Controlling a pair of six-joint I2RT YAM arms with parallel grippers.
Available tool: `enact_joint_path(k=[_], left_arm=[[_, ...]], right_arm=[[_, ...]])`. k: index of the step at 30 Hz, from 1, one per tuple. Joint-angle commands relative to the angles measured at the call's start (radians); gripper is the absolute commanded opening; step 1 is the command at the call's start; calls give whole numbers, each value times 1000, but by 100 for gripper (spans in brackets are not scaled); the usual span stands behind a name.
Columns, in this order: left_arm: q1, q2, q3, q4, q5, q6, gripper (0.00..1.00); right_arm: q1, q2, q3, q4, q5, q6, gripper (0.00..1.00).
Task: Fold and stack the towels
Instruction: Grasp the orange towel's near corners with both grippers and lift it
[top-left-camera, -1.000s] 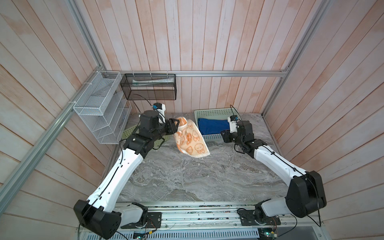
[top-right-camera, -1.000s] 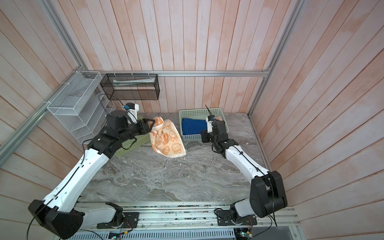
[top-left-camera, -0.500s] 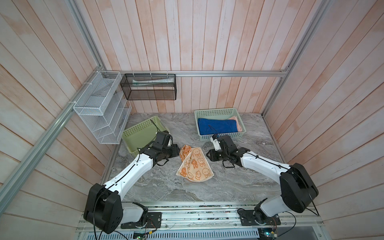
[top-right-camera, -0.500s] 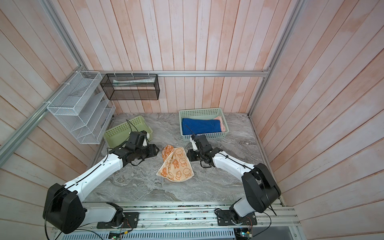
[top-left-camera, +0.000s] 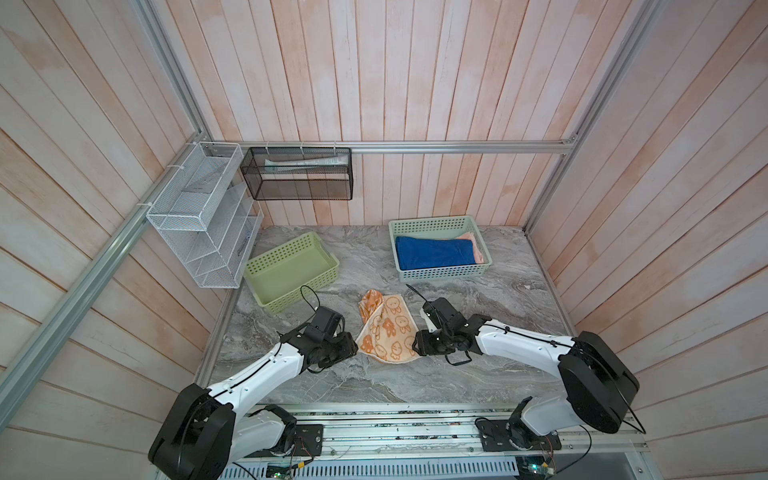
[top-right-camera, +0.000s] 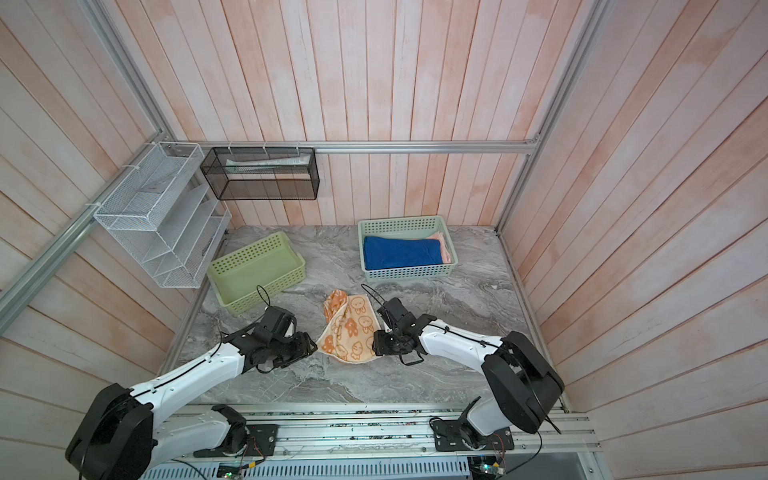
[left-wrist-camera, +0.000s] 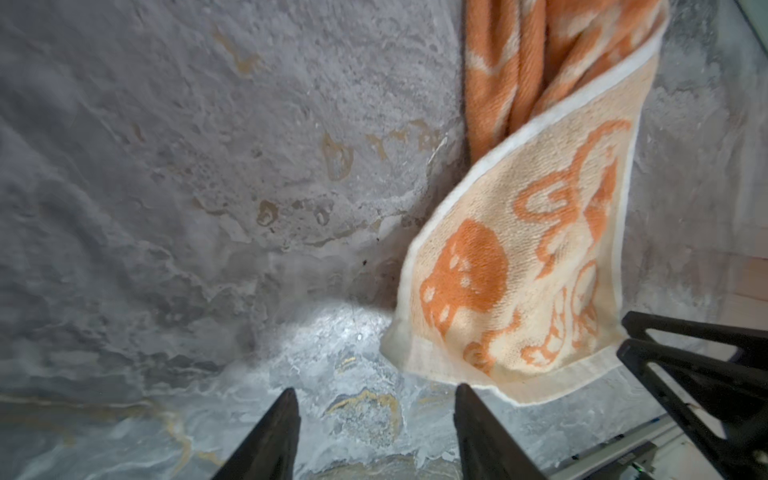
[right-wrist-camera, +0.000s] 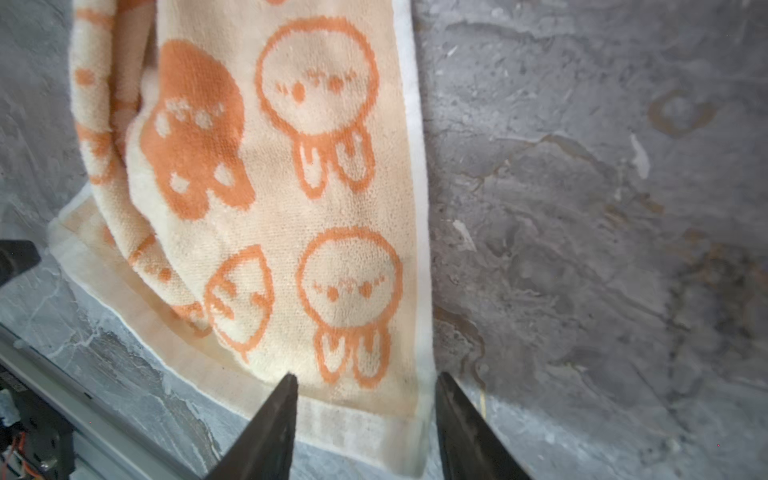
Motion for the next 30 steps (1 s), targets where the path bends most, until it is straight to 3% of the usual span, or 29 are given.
enact_joint_path(k=[1, 13, 16, 20, 23, 27, 30], left_arm=[[-6, -6, -17, 140, 53, -102, 61], [-6, 84, -67, 279, 106, -149, 60], [-7, 109, -76, 313, 115, -155, 57], [-6, 117, -67, 332, 120, -144, 34], [-7, 81, -33, 308, 102, -105, 14], [-6, 1, 75, 184, 25, -20, 0], [-8, -70, 175, 71, -60, 57, 0]], right_arm=[[-9, 6, -11, -28, -24, 65, 55], [-9, 7, -49, -18, -60, 109, 55], [-9, -4, -43, -18, -51, 107, 46], [-9, -35, -33, -7, -28, 101, 15], [-10, -66, -23, 12, -20, 91, 0], [-9, -123, 27, -16, 22, 74, 0], [-8, -191, 75, -56, 86, 59, 0]])
